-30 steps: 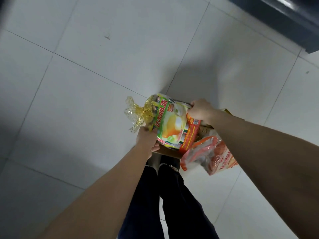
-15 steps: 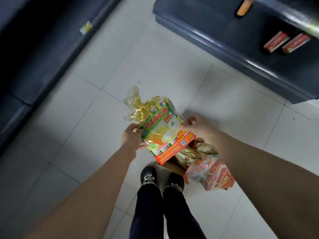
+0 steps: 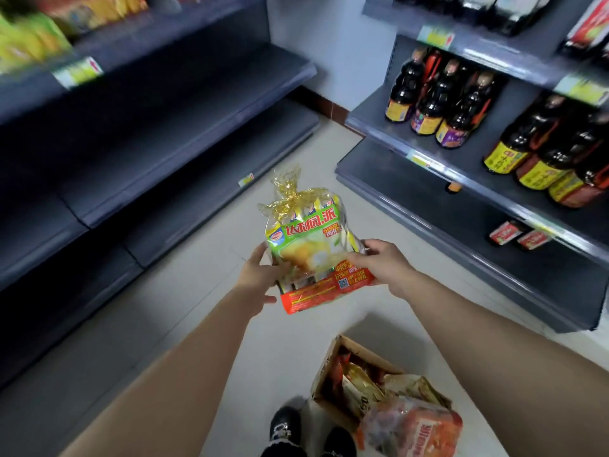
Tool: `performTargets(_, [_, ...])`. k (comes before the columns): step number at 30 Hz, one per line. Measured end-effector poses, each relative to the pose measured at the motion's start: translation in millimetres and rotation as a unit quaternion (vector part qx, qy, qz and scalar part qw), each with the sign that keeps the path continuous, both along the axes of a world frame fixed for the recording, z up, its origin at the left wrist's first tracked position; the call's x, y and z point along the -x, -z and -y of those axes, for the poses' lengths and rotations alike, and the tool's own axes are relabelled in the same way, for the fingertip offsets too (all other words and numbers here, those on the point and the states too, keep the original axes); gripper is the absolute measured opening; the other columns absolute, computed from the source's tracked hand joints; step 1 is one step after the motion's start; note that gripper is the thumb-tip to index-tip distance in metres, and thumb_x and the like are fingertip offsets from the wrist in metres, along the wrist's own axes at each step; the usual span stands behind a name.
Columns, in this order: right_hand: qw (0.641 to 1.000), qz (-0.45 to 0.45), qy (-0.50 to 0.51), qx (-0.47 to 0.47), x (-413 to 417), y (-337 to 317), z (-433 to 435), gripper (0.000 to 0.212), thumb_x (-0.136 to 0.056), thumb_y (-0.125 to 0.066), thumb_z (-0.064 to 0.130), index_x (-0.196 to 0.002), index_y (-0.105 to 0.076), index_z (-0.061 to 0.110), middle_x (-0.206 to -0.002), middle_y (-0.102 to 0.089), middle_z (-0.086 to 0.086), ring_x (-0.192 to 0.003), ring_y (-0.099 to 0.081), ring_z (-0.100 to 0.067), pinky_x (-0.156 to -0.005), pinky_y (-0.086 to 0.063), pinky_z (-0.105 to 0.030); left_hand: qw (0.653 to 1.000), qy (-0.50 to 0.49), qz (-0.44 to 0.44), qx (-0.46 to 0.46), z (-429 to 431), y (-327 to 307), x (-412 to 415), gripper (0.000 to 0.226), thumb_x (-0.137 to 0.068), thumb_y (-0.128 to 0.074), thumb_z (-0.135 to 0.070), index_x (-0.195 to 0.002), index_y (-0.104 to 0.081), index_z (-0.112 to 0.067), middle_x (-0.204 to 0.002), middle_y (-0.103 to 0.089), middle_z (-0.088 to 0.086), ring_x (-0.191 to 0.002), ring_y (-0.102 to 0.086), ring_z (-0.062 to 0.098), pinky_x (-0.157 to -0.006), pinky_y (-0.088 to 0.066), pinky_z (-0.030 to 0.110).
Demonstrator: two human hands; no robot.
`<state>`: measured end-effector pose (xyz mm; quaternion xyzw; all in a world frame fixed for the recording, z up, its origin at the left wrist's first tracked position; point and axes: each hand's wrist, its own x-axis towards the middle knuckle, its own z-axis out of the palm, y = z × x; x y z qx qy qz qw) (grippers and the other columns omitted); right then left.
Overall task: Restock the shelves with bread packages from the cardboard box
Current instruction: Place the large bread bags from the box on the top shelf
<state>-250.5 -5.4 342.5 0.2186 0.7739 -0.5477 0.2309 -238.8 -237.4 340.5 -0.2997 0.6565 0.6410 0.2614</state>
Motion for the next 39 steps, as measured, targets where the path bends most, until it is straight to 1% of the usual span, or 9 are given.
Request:
performTargets(4, [0.999,-0.033,-0.001,0.013,21.4,-42.0,27.5,0.027,-0.085,-0.071,0.023,-0.110,-0.063,0.018,-0.100,-0.070,-0.005,-0.089,-0.068,-0.022,-0.074,-0.057,-0.037,0.999,0.009,-0.049,0.015,19.3,-48.5,13.6,0.092,-0.081,-0.071,0.001,-0.149,-0.020,-0.034,-0.113,-0.062,0.006,-0.087,-0.063,0.020,-0.063,-0.056,0.038])
performTargets(9, [0.997,-0.070,0.004,0.017,59.3,-85.3,72.8,0.039,-0.086,-0.071,0.025,-0.121,-0.054,0.019,-0.111,-0.065,-0.006,-0.093,-0.066,-0.022,-0.071,-0.056,-0.036,0.992,0.008,-0.095,0.088,68.8,-100.8,48.8,0.044,-0.074,-0.073,0.001,-0.116,-0.061,-0.007,-0.089,-0.066,0.011,-0.081,-0.065,0.026,-0.077,-0.059,0.046])
performTargets(12, [0.995,-0.100,0.003,-0.010,82.7,-114.2,108.3,0.038,-0.085,-0.072,0.028,-0.114,-0.048,0.019,-0.113,-0.062,-0.003,-0.101,-0.064,-0.023,-0.085,-0.054,-0.042,0.987,-0.002,-0.133,0.095,102.4,-130.1,71.4,0.033,-0.076,-0.072,0.001,-0.103,-0.059,-0.014,-0.084,-0.065,0.003,-0.087,-0.065,0.027,-0.085,-0.056,0.048])
performTargets(16, [0.989,-0.145,-0.009,-0.031,111.7,-153.1,155.4,0.034,-0.087,-0.070,0.027,-0.113,-0.054,0.011,-0.108,-0.066,-0.007,-0.090,-0.064,-0.018,-0.064,-0.048,-0.027,0.978,-0.007,-0.195,0.071,147.1,-166.6,103.0,0.040,-0.076,-0.072,0.000,-0.112,-0.063,-0.014,-0.097,-0.068,0.000,-0.084,-0.068,0.021,-0.084,-0.057,0.042])
performTargets(20, [0.983,-0.181,0.002,-0.031,140.1,-187.9,190.1,0.022,-0.085,-0.071,0.024,-0.100,-0.057,0.017,-0.106,-0.069,-0.007,-0.092,-0.068,-0.022,-0.084,-0.056,-0.042,0.969,-0.012,-0.242,0.055,176.9,-211.1,128.7,0.036,-0.085,-0.064,0.004,-0.098,-0.057,-0.029,-0.081,-0.065,-0.007,-0.069,-0.062,0.014,-0.076,-0.055,0.036])
performTargets(25, [0.970,-0.236,-0.012,-0.056,174.0,-234.8,216.5,0.019,-0.087,-0.068,0.024,-0.100,-0.057,0.017,-0.105,-0.067,-0.007,-0.096,-0.066,-0.023,-0.085,-0.054,-0.039,0.955,-0.006,-0.285,0.086,202.7,-249.4,163.8,0.048,-0.082,-0.069,-0.004,-0.125,-0.060,-0.024,-0.101,-0.070,-0.002,-0.090,-0.067,0.021,-0.082,-0.057,0.042])
performTargets(28, [0.964,-0.258,-0.023,-0.056,200.7,-258.4,225.6,0.019,-0.087,-0.068,0.026,-0.100,-0.056,0.017,-0.103,-0.067,-0.006,-0.096,-0.066,-0.023,-0.086,-0.054,-0.040,0.944,-0.019,-0.314,0.099,211.6,-271.5,186.5,0.043,-0.084,-0.066,-0.002,-0.119,-0.061,-0.027,-0.092,-0.068,-0.006,-0.087,-0.065,0.018,-0.081,-0.055,0.038])
performTargets(34, [0.954,-0.299,-0.022,-0.027,271.2,-301.0,230.5,0.013,-0.087,-0.069,0.027,-0.096,-0.060,0.022,-0.100,-0.071,-0.004,-0.091,-0.069,-0.022,-0.087,-0.056,-0.046,0.935,-0.050,-0.333,0.109,215.1,-318.0,243.9,0.062,-0.087,-0.069,-0.013,-0.142,-0.044,-0.025,-0.123,-0.062,0.005,-0.099,-0.065,0.023,-0.087,-0.056,0.047])
performTargets(39, [0.942,-0.333,-0.033,-0.020,337.4,-342.6,231.3,0.033,-0.088,-0.069,0.028,-0.118,-0.064,0.014,-0.101,-0.071,-0.003,-0.088,-0.069,-0.019,-0.080,-0.058,-0.038,0.916,-0.064,-0.369,0.146,212.5,-355.9,298.0,0.059,-0.087,-0.069,-0.017,-0.141,-0.045,-0.023,-0.123,-0.061,0.004,-0.103,-0.063,0.024,-0.086,-0.056,0.047])
